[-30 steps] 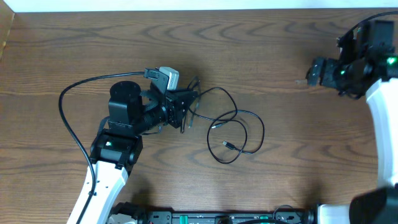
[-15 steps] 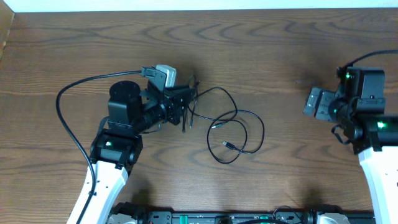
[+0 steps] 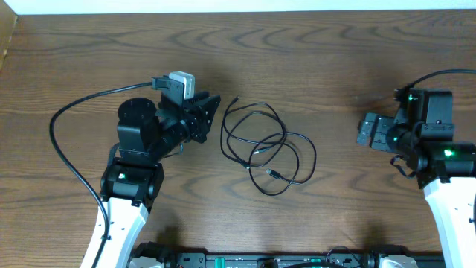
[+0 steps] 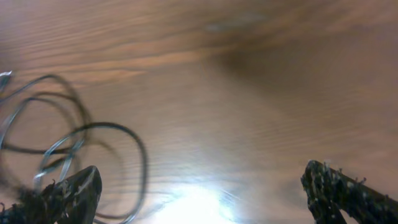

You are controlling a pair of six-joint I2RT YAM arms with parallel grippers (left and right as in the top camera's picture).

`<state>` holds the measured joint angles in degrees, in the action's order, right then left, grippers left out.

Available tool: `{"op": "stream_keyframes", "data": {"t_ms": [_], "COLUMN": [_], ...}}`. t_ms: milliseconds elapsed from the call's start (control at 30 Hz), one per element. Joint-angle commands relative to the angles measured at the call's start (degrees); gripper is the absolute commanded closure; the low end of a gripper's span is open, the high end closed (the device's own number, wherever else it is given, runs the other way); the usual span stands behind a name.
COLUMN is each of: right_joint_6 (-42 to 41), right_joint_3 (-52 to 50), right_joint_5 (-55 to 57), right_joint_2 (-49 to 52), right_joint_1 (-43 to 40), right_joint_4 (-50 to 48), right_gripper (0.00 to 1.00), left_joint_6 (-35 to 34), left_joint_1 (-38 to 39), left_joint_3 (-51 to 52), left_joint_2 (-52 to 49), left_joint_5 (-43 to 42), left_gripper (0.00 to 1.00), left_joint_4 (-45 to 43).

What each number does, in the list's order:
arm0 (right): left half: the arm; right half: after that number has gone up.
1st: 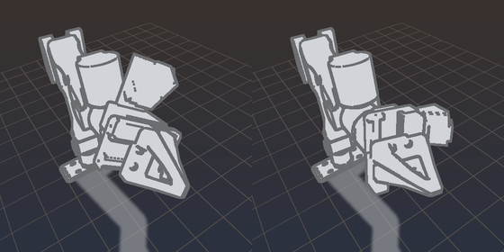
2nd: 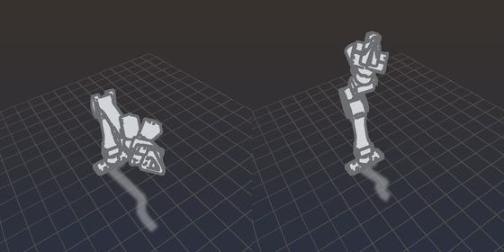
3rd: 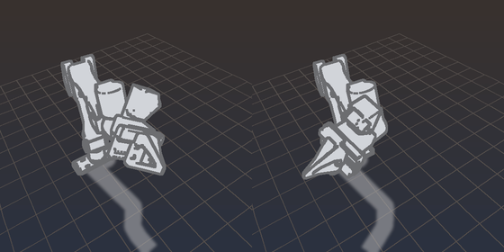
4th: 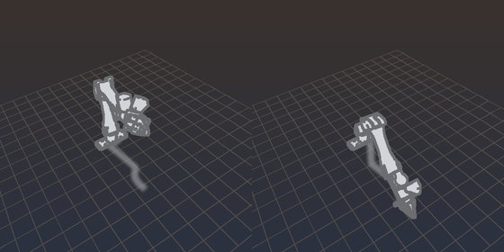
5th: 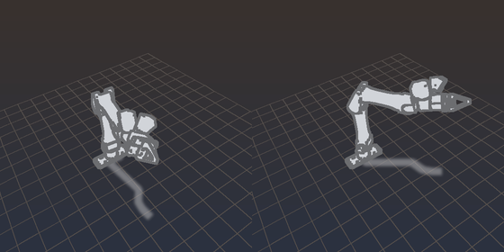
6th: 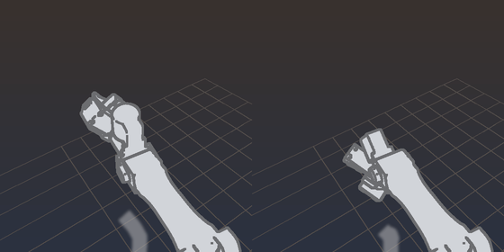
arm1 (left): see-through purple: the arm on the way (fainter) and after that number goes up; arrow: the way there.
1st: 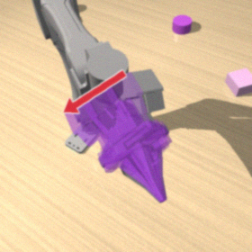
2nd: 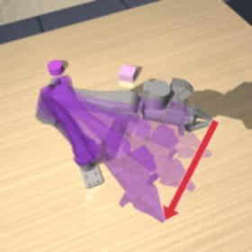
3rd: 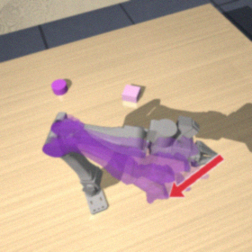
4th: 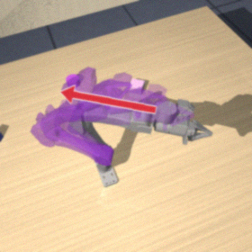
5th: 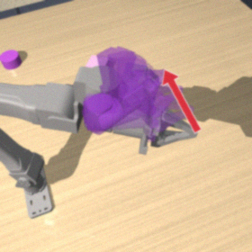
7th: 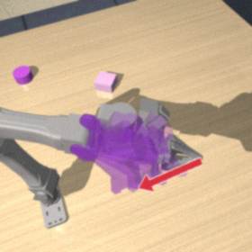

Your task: Untangle cables

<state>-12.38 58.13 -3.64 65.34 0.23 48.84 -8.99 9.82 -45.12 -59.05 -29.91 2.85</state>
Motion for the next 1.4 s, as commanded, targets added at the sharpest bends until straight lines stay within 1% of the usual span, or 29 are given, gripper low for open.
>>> {"op": "stream_keyframes", "data": {"t_ms": [0, 167, 300, 533, 767, 867, 1100, 1233, 1367], "right_joint_6": [4.9, 11.1, 13.2, 13.2, 6.1, 2.6, -1.2, -6.7, -10.3], "right_joint_3": [-2.8, -3.8, -3.8, -3.8, -3.8, -3.8, -3.8, -3.8, -3.8], "right_joint_5": [-12.0, -19.4, -20.7, -21.2, -20.9, -19.1, -14.5, -7.7, -2.6], "right_joint_2": [0.2, 3.5, 7.5, 14.9, 23.4, 25.5, 27.8, 27.9, 28.0], "right_joint_1": [0.3, 0.3, 2.1, 8.6, 18.5, 21.0, 25.6, 28.0, 30.1], "right_joint_4": [-2.5, -3.9, -5.9, -10.3, -19.6, -21.8, -21.7, -20.6, -20.1], "right_gripper": [0.01, 0.01, 0.01, 0.01, 0.01, 0.01, 0.01, 0.01, 0.01], "left_joint_6": [0.3, 0.4, 0.4, 0.1, 0.4, 0.4, 0.4, 0.4, 1.5], "left_joint_1": [-0.3, -0.3, -0.3, -0.2, -0.1, -0.1, -0.1, -0.1, -0.1], "left_joint_3": [-1.2, -1.2, -1.2, -1.2, -1.0, -1.0, -1.0, -0.9, -0.9], "left_joint_2": [0.4, 0.4, 0.4, 0.0, -1.3, -1.3, -1.3, -1.3, -1.3], "left_joint_5": [5.1, 9.7, 9.9, 9.9, 9.9, 9.9, 9.9, 9.9, 9.9], "left_gripper": [0.65, 0.63, 0.63, 0.62, 0.61, 0.62, 0.62, 0.62, 0.62], "left_joint_4": [2.6, 8.3, 11.2, 15.1, 19.4, 19.8, 21.1, 22.0, 22.8]}}
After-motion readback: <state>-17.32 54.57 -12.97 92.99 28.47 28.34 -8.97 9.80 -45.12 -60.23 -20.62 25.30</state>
